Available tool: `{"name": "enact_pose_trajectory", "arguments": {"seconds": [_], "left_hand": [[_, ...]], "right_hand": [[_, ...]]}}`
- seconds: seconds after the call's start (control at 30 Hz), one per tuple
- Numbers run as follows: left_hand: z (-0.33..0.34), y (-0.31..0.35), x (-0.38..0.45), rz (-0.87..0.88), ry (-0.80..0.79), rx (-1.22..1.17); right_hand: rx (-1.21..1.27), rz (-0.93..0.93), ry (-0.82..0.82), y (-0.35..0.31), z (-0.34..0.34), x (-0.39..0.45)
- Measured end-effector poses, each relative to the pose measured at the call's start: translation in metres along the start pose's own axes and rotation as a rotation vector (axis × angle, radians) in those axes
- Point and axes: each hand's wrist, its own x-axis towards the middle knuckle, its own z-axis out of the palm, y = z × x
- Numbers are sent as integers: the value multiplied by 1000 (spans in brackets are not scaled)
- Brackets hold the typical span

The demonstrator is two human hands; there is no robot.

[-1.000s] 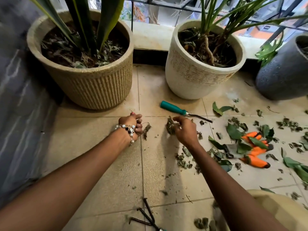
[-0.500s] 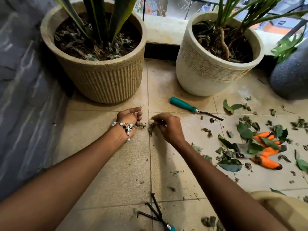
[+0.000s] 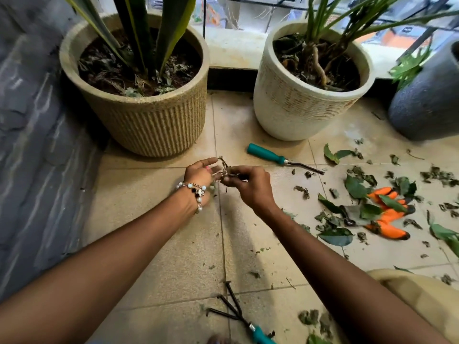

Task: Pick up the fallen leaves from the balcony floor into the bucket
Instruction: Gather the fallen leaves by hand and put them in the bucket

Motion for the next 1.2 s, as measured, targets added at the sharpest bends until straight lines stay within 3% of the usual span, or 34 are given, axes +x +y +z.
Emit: {"name": "enact_pose_trajectory", "arguments": {"seconds": [0.1, 0.2, 0.3, 0.37, 0.47, 0.53, 0.6, 0.67, 0.73, 0.8, 0.87, 1.0, 1.1, 1.2], "left_hand": [[29, 4, -14, -128, -72, -141], [52, -3, -27, -300, -215, -144], [70, -16, -45, -335, -242, -98], [80, -24, -50, -275, -199, -77], [84, -36, -49, -244, -161, -28], [80, -35, -46, -242, -153, -1], [69, -32, -39, -233, -144, 29], [55, -32, -29, -237, -120, 83], [42, -35, -21, -254, -85, 131], [35, -42, -18, -268, -76, 152], [34, -48, -18, -264, -79, 172], [41, -59, -22, -229, -90, 224], [46, -64, -24, -200, -95, 243], [48, -67, -25, -182, -93, 254]], "right_hand": [[31, -40, 53, -10, -11, -10], [-113, -182, 48, -9, -28, -26], [-474, -440, -92, 6, -57, -36], [-613, -386, -235, 11, -79, -40], [-338, -277, -379, 13, -101, -46], [7, -165, -316, 11, -105, -48], [251, -69, -147, 12, -104, -46], [68, 6, -28, 22, -104, -42], [-417, 58, -130, 41, -99, -46], [-695, 146, -305, 66, -85, -62], [-763, 169, -378, 85, -67, -86], [-897, -58, -401, 99, -48, -127], [-842, -310, -335, 109, -43, -141], [-783, -400, -287, 110, -45, -135]]}}
